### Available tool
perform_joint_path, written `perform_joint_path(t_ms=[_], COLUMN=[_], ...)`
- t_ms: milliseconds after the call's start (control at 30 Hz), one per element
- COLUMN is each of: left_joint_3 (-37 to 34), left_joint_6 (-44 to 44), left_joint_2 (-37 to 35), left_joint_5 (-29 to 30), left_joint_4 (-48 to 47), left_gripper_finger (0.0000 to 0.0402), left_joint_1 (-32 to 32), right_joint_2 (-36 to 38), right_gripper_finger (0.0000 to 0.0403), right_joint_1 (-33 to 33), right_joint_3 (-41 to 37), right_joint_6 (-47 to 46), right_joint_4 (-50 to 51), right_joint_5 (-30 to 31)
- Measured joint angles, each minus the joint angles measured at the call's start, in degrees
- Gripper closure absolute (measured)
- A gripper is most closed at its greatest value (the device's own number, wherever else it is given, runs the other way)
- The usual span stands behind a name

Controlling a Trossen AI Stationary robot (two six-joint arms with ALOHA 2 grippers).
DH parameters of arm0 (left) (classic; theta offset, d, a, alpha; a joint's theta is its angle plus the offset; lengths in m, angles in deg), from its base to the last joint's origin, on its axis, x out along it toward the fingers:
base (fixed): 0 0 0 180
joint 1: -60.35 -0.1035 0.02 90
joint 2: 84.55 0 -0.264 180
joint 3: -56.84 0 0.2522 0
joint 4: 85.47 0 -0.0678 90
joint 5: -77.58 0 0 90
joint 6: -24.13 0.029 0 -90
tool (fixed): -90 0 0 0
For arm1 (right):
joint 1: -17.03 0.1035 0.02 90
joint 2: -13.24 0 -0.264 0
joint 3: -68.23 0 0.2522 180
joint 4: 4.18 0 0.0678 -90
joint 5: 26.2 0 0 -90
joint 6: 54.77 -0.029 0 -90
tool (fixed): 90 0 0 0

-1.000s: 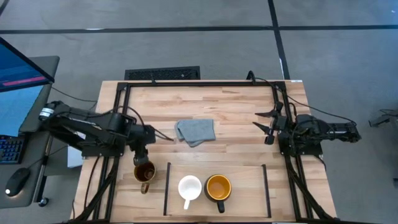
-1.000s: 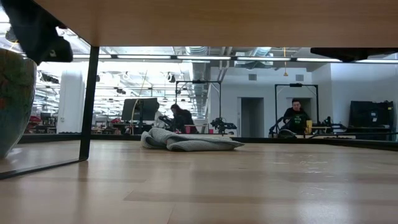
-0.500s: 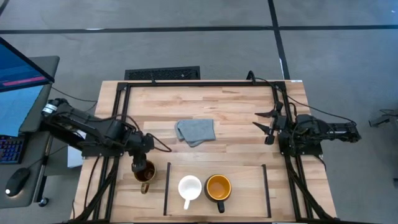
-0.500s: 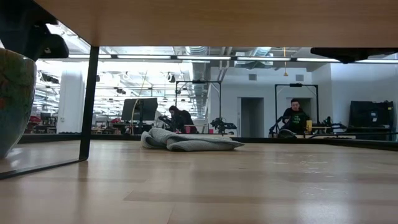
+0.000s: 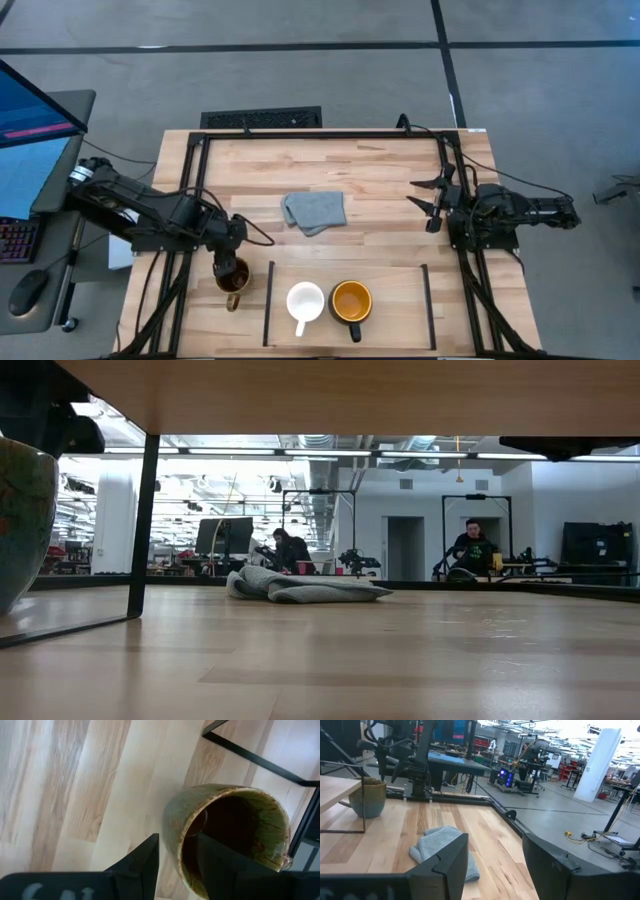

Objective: Stack small to large cups/mugs on shelf
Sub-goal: Put the light brown mug on the shelf

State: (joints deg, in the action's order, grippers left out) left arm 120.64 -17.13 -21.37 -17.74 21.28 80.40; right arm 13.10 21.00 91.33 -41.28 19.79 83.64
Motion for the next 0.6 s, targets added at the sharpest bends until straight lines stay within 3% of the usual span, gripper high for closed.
perform_joint_path(t_ms=[400, 600], left_joint_3=[0.00, 0.00], left_joint_6=[2.40, -1.79], left_joint_2=[6.95, 10.27], left_joint_5=[-2.36, -3.42], left_joint_4=[-0.11, -0.14], left_gripper_finger=[0.0285, 0.0285], left_joint_1=[0.21, 0.18], right_joint_2=[0.00, 0.00], right_gripper_finger=[0.0193, 0.0193], right_joint_1=[0.02, 0.02], right_joint_3=[0.00, 0.00], right_joint_6=[0.00, 0.00], right_joint_4=[0.09, 0.11], right_joint_5=[0.00, 0.00])
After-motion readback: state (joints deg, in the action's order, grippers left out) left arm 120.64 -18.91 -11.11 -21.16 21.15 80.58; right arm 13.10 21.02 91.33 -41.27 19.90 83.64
